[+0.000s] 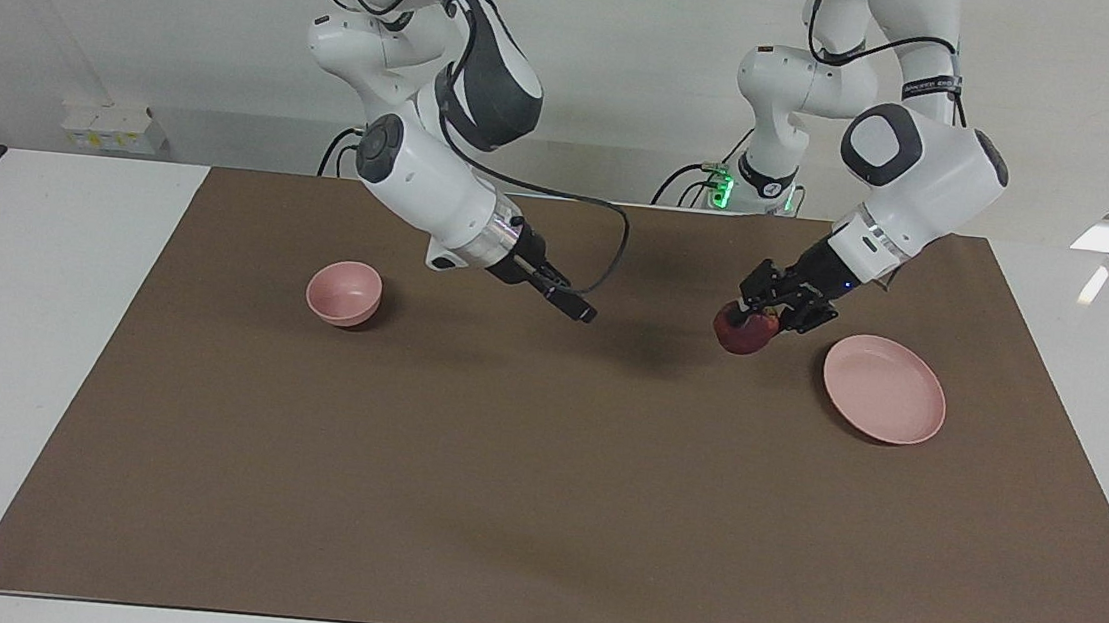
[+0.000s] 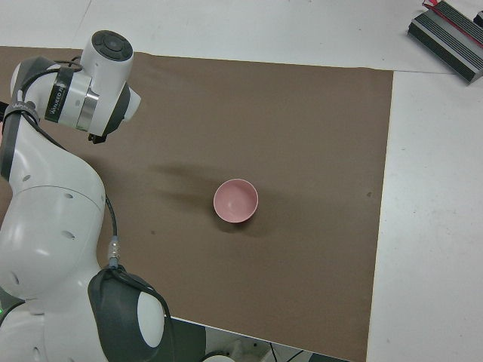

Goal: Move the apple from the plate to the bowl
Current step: 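Lift the apple with the left gripper while the right gripper approaches it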

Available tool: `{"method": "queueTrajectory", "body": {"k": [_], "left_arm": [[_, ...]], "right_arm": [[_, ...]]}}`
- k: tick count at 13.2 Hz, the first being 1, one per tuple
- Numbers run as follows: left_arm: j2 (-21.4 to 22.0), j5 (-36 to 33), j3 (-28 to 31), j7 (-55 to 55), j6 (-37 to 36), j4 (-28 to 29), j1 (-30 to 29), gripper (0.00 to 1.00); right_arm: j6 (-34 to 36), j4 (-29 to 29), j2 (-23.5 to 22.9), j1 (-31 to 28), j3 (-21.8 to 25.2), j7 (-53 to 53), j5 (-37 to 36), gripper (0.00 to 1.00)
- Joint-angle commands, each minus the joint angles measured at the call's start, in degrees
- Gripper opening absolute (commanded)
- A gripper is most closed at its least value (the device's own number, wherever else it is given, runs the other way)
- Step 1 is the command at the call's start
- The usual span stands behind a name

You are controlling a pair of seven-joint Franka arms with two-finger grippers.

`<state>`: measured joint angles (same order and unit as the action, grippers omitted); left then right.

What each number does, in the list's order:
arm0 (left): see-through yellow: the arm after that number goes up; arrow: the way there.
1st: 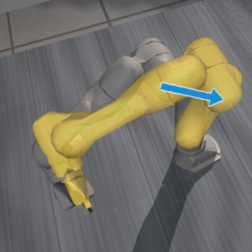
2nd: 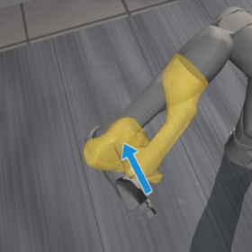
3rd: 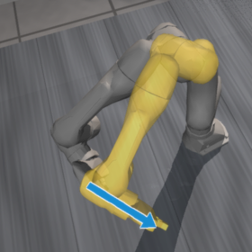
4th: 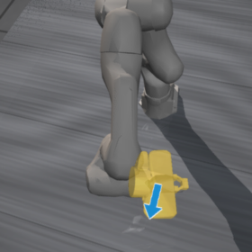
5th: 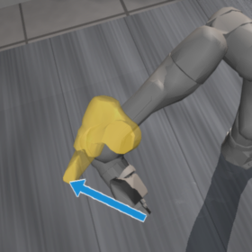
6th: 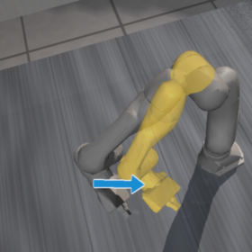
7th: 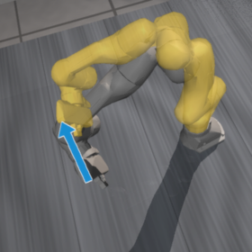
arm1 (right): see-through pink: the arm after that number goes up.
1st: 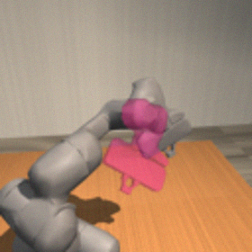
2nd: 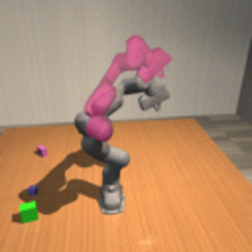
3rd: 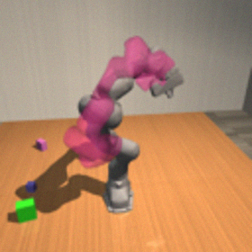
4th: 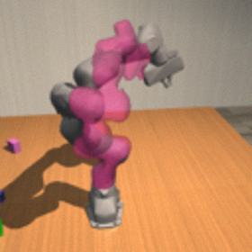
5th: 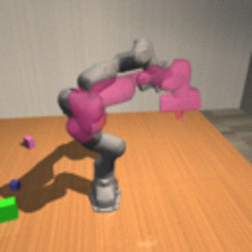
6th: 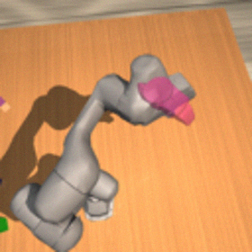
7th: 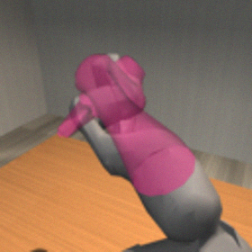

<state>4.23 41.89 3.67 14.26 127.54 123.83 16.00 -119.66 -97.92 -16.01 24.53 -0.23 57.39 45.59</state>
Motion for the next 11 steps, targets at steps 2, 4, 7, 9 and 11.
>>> {"method": "queueTrajectory", "body": {"k": [2,4,7,9,11], "left_arm": [[0.3,2.0,0.8,-3.2,6.9,0.2,7.4,0.0],[-0.2,2.1,0.8,-7.0,12.4,0.2,10.6,0.0],[-0.4,2.0,0.8,-13.3,16.5,0.2,13.8,0.0],[-0.5,1.9,0.8,-13.5,18.3,0.2,14.1,0.0],[-0.5,1.9,0.8,-13.5,18.4,0.4,14.1,0.0]], "right_arm": [[-6.5,0.8,-2.7,3.8,0.1,7.0,4.0,1.0],[-9.8,1.2,-4.1,6.3,0.1,9.2,6.0,1.0],[-12.3,1.3,-4.8,8.3,0.1,11.3,6.4,1.0],[-11.2,1.3,-4.8,8.5,0.1,11.3,6.3,1.0],[-9.7,1.3,-4.7,8.4,-0.1,11.0,6.3,1.0]]}}
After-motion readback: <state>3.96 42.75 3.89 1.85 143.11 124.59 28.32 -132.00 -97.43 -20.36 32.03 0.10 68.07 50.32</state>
